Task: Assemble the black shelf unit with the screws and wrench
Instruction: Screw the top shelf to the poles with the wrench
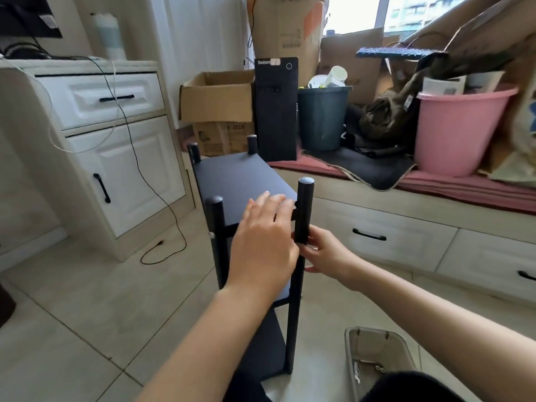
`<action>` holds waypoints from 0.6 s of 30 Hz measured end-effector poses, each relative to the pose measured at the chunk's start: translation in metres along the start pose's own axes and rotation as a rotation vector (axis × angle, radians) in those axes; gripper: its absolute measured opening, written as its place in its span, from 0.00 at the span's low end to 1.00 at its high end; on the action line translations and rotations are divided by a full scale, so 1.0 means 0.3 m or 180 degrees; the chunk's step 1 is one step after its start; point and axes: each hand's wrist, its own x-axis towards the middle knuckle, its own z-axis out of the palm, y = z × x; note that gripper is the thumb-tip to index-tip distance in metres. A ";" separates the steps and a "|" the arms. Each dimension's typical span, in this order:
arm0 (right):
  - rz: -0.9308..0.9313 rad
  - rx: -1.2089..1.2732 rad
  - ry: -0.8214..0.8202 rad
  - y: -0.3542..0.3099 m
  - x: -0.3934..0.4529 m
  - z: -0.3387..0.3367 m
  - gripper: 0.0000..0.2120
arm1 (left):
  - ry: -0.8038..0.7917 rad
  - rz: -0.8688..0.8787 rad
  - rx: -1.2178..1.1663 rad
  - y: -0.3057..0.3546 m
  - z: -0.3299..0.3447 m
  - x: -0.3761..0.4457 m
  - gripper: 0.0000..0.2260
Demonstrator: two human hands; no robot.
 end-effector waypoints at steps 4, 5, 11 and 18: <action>-0.0053 -0.0023 0.0105 0.007 -0.025 0.007 0.03 | -0.0031 -0.0025 0.0654 -0.033 0.074 0.013 0.28; -0.0069 -0.0052 0.0117 0.010 -0.035 0.012 0.03 | 0.0164 0.0021 0.0594 -0.043 0.087 0.009 0.26; -0.0200 -0.0022 0.0312 0.012 -0.077 0.047 0.09 | 0.0842 0.0428 0.0080 -0.121 0.109 0.002 0.20; -0.0504 -0.0172 0.0154 -0.007 -0.100 0.060 0.22 | 0.0497 0.0559 -0.0485 -0.168 0.058 -0.005 0.21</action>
